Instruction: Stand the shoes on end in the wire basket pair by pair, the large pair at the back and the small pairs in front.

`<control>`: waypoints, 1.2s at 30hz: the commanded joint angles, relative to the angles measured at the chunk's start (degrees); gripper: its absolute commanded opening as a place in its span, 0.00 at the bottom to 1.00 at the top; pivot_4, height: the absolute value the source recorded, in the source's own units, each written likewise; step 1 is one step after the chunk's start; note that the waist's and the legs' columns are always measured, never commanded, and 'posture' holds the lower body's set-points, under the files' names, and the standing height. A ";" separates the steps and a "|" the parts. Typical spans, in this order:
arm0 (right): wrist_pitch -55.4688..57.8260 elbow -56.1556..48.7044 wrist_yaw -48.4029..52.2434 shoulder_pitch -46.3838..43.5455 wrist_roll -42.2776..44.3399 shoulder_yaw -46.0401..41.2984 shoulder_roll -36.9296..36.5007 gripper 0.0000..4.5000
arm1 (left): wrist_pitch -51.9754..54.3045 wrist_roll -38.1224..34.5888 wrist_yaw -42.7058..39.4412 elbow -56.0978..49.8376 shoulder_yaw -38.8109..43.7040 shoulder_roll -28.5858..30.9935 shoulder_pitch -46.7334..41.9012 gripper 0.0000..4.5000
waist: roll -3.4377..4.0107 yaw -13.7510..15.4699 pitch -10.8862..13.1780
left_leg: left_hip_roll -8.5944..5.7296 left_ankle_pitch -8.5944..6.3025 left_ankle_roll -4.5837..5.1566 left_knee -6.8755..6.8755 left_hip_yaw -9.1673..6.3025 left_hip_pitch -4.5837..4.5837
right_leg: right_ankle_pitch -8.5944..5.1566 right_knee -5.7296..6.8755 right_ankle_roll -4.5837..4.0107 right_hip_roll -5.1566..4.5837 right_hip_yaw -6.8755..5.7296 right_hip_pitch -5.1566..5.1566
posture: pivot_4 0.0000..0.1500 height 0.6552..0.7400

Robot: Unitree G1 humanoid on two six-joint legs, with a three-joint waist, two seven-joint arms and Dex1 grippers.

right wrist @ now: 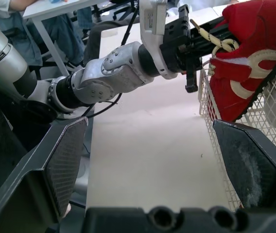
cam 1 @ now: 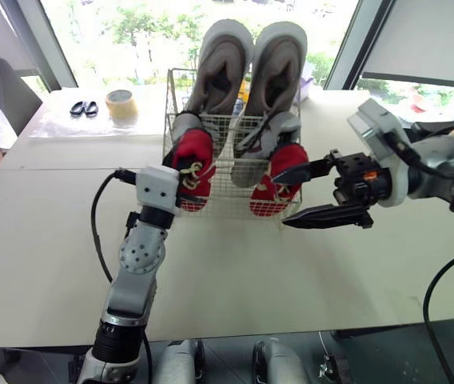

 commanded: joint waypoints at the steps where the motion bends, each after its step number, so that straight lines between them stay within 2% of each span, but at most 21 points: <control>1: -1.17 0.03 0.18 -0.84 -0.21 -0.62 0.18 1.00 | 8.78 -6.37 0.34 -6.20 5.68 -0.09 -0.97 0.01 | 0.00 -0.03 0.00 | 0.01 0.00 0.00 0.00 0.00 0.00 | 0.00 0.01 0.00 0.00 0.00 0.00 | 1.00 0.94; 3: -1.51 0.27 0.32 -0.64 -0.50 -0.45 0.34 1.00 | 13.39 -8.84 -0.52 -9.25 7.11 0.86 -0.85 0.01 | 0.01 -0.19 0.00 | 0.01 0.01 -0.01 0.00 0.00 0.01 | 0.00 0.01 0.00 0.02 0.00 0.00 | 1.00 0.94; 6: -1.88 0.40 0.55 -0.27 -0.69 -0.47 0.26 1.00 | 17.59 -11.20 -1.82 -12.94 7.62 2.24 0.37 0.25 | 0.02 -0.30 0.00 | 0.02 0.01 -0.01 -0.01 0.00 0.01 | 0.01 0.01 0.03 0.05 0.00 -0.01 | 1.00 0.94; 11: -2.36 0.68 0.97 0.20 -1.10 -0.51 0.08 1.00 | 27.24 -18.11 -2.91 -18.62 10.22 3.92 1.81 0.80 | 0.02 0.06 0.00 | -0.01 0.01 -0.01 0.01 -0.01 0.00 | 0.00 0.00 0.01 0.05 -0.01 0.02 | 1.00 0.94; 16: -3.05 0.98 2.06 0.85 -2.29 -0.42 -1.37 1.00 | 40.88 -34.17 -2.95 -27.06 18.14 6.00 5.51 0.80 | 0.03 -0.14 0.00 | 0.01 0.00 -0.01 0.00 -0.03 -0.02 | 0.00 -0.04 0.00 0.05 0.00 0.02 | 1.00 0.94; 18: -2.97 1.41 2.77 0.80 -2.56 -0.73 -2.32 1.00 | 45.82 -43.96 -3.82 -29.50 22.52 8.94 8.23 0.80 | 0.04 -0.18 0.01 | 0.01 0.01 -0.02 0.00 -0.04 -0.01 | 0.00 -0.02 0.01 0.05 -0.01 0.02 | 1.00 0.94; 20: -2.36 1.81 3.20 0.74 -2.19 -1.50 -3.13 1.00 | 49.47 -57.49 -5.38 -29.85 28.15 14.31 11.57 0.80 | 0.05 -0.25 0.02 | 0.02 0.02 -0.04 0.00 -0.05 0.00 | -0.01 -0.01 0.00 0.06 -0.01 0.02 | 1.00 0.94; 23: -1.11 1.95 2.54 1.18 -1.10 -2.83 -3.75 1.00 | 52.10 -66.71 -7.60 -26.40 36.19 23.76 14.83 0.80 | 0.07 -0.26 0.03 | 0.04 0.03 -0.07 -0.01 -0.08 0.01 | -0.10 -0.02 -0.18 0.07 -0.01 0.01 | 1.00 0.94; 25: -0.71 1.33 2.10 3.00 -1.64 -3.44 -4.98 1.00 | 53.21 -68.55 -12.84 -24.18 39.37 30.37 18.28 0.80 | 0.08 -0.15 0.03 | 0.02 0.03 -0.10 -0.01 -0.08 0.01 | -0.12 -0.02 -0.20 0.07 -0.01 0.01 | 1.00 0.94; 28: -1.87 0.23 1.32 9.14 -4.23 -4.09 -7.95 1.00 | 52.91 -66.97 -20.54 -21.74 39.59 37.12 22.80 0.80 | 0.10 0.05 0.04 | -0.03 -0.10 -0.24 -0.02 -0.06 0.01 | -0.14 -0.17 -0.23 0.04 -0.02 -0.18 | 1.00 0.94; 31: -3.20 -0.92 0.34 16.50 -5.76 -5.97 -10.00 1.00 | 52.67 -66.61 -25.27 -19.72 38.04 40.65 24.92 0.80 | 0.10 0.17 0.04 | -0.12 -0.13 -0.24 -0.03 0.00 -0.04 | -0.14 -0.24 -0.23 -0.08 -0.01 -0.22 | 1.00 0.94; 36: 0.06 -6.61 -4.89 27.27 -0.82 -15.11 -8.14 1.00 | 54.39 -66.80 -32.90 -16.22 33.78 45.45 25.55 0.80 | 0.25 0.01 0.07 | -0.08 -0.15 -0.24 -0.13 0.14 -0.04 | -0.13 -0.21 -0.22 -0.13 0.04 -0.35 | 1.00 0.94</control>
